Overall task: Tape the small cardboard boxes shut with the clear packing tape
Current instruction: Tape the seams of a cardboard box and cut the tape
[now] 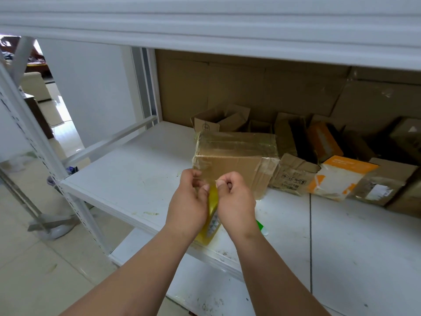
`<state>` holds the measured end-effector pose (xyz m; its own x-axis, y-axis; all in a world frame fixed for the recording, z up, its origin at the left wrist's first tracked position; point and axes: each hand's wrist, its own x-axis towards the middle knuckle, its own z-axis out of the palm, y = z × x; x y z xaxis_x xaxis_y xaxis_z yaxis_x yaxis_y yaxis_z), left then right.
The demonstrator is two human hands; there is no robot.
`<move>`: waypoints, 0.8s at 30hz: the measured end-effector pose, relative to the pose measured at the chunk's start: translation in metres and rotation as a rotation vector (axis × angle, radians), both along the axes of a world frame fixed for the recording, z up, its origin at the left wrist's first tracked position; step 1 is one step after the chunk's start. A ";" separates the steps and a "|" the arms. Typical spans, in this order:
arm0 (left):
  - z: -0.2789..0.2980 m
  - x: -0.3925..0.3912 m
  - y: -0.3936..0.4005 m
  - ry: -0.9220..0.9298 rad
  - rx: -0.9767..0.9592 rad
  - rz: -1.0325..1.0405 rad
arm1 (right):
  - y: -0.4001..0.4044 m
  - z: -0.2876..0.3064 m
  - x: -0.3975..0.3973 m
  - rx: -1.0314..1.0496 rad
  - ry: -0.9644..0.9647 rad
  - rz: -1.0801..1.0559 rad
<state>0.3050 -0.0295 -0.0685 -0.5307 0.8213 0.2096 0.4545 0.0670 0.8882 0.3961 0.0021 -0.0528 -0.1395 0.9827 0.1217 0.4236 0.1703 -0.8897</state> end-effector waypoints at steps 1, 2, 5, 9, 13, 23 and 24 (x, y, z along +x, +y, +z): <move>0.000 0.001 -0.001 0.041 0.015 -0.014 | 0.000 0.001 0.001 -0.029 0.040 -0.004; 0.000 0.002 -0.002 0.095 0.024 -0.034 | 0.000 0.003 0.001 -0.052 0.075 -0.003; 0.000 0.002 -0.005 0.214 0.012 -0.070 | -0.002 0.009 0.003 -0.096 0.148 0.011; 0.004 0.004 -0.011 0.266 -0.008 -0.070 | -0.007 0.007 0.006 -0.091 0.178 0.025; 0.007 0.002 -0.012 0.333 -0.054 -0.112 | -0.010 0.006 0.008 -0.061 0.130 0.047; 0.013 0.008 -0.022 0.269 -0.081 -0.181 | -0.018 0.007 0.028 -0.022 0.066 0.076; 0.014 0.010 -0.022 0.263 -0.087 -0.177 | -0.018 0.006 0.030 0.011 0.016 0.069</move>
<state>0.3154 -0.0519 -0.0542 -0.3154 0.9166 0.2457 0.6786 0.0368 0.7335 0.4261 -0.0160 -0.0470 -0.2045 0.9695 0.1350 0.3962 0.2081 -0.8942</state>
